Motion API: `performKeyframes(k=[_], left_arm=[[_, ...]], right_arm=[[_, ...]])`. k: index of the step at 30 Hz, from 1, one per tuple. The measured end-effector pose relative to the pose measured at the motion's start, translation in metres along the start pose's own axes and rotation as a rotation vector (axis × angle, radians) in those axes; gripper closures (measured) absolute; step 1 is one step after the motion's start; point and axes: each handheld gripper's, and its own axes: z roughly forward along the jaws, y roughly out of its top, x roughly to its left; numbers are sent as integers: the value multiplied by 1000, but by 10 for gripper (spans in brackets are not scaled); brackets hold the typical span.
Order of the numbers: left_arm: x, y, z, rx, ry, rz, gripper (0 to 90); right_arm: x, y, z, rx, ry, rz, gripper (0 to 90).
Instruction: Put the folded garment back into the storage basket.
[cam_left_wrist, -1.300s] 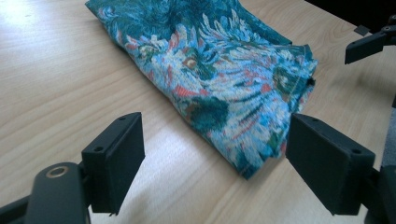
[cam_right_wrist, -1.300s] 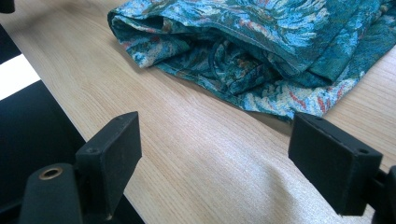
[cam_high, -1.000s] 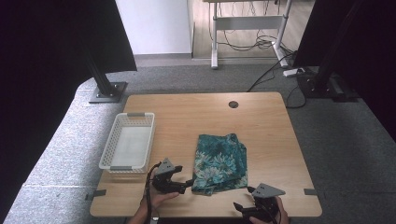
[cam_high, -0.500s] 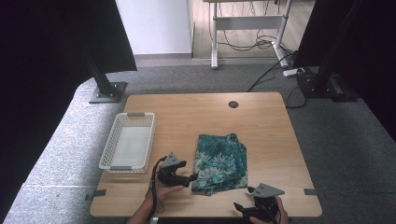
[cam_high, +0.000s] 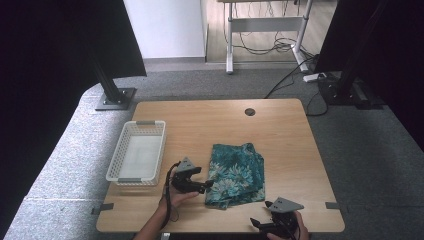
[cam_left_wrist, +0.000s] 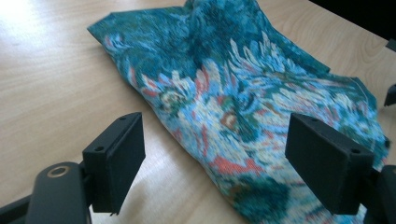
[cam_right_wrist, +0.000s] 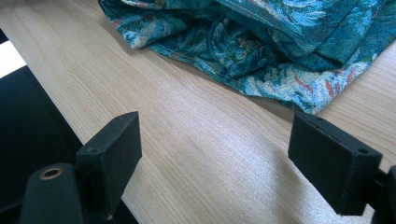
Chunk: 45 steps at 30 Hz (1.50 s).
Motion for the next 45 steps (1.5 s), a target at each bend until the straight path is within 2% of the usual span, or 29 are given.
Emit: performKeyframes(k=[15,28,45], left_arm=[[20,14,18,9,12,-9,193],[44,31,29,17,32,-28,194],[58,38,50,48,33,-40,193]], right_arm=[[2,1,5,7,4,-9,171],[1,0,3,6,-2,-2,172],[0,0,4,12,-5,1,173]])
